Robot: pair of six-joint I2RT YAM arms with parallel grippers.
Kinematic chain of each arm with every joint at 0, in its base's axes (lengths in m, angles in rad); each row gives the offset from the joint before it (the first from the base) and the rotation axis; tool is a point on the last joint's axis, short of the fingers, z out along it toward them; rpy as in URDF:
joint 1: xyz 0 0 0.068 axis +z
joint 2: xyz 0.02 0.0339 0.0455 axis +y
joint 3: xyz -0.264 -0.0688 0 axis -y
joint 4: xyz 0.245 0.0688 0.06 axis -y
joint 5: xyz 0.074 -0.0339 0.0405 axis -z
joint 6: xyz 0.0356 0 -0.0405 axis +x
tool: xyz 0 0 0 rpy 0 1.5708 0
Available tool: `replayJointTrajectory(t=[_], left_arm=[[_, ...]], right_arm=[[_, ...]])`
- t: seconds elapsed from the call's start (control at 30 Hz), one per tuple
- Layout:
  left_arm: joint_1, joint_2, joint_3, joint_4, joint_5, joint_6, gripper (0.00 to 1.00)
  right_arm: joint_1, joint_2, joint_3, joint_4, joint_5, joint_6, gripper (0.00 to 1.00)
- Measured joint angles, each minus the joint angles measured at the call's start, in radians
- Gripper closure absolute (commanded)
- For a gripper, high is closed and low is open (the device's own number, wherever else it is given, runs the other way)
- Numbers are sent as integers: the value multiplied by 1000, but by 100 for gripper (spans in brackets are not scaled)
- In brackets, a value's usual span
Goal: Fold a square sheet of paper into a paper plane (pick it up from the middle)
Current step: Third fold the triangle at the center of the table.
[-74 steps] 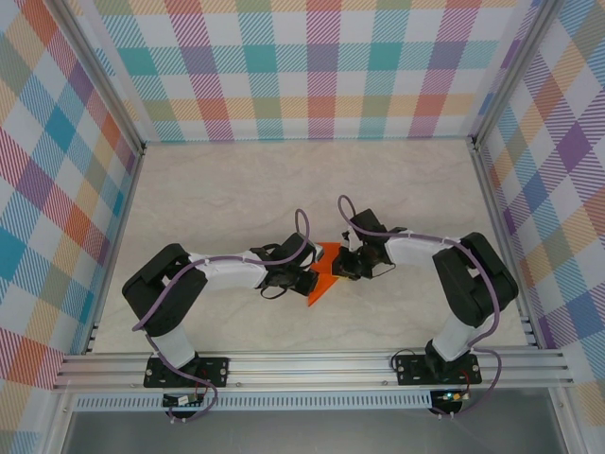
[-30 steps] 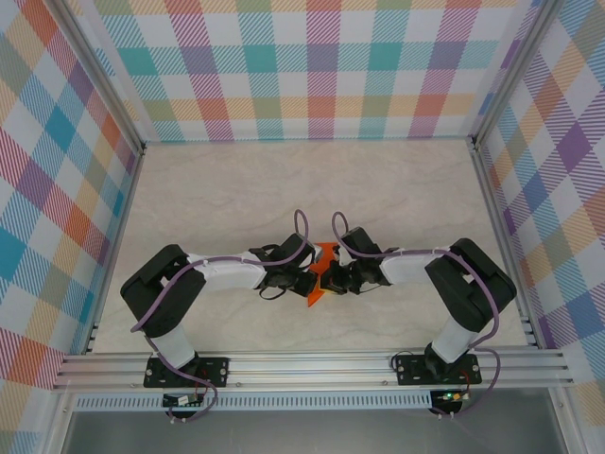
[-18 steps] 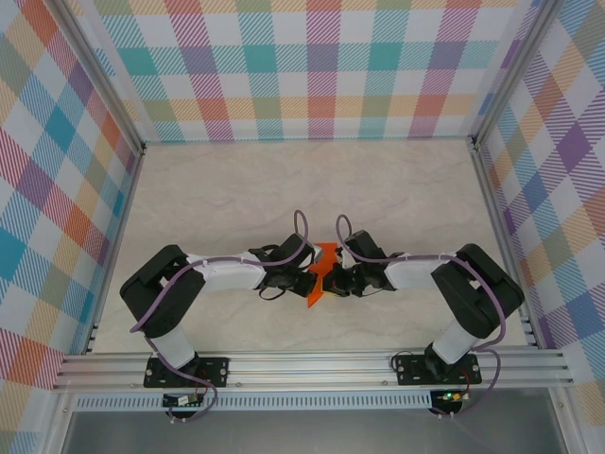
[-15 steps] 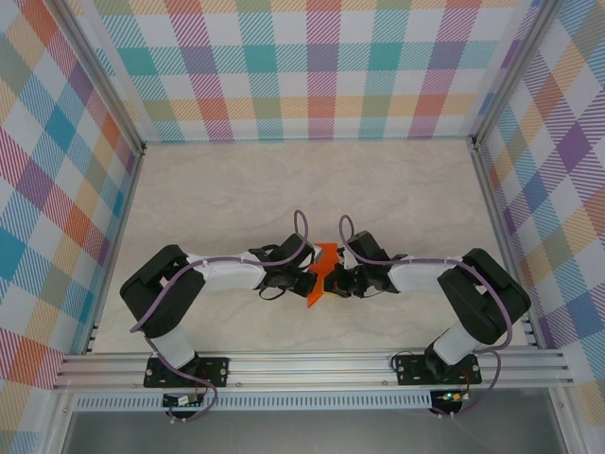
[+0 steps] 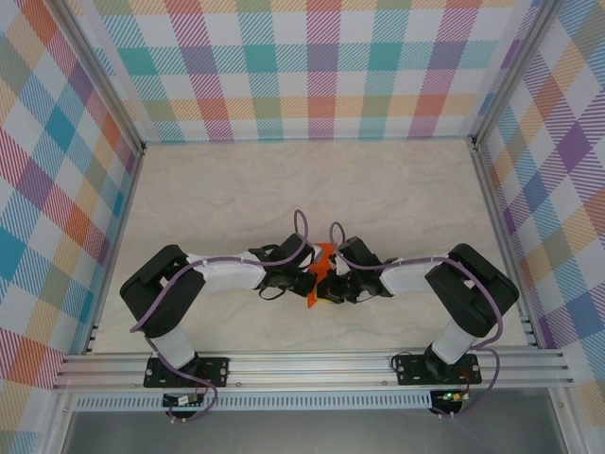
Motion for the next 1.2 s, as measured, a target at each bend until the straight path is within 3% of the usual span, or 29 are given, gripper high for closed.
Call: replayJointTrajectory(t=[0.5, 1.2], left_arm=[[0, -6, -5, -8, -3, 0, 92], [8, -23, -23, -11, -6, 14, 92]], right_arm=[[40, -87, -11, 2, 64, 45, 100], [81, -9, -51, 149, 99, 116, 100]])
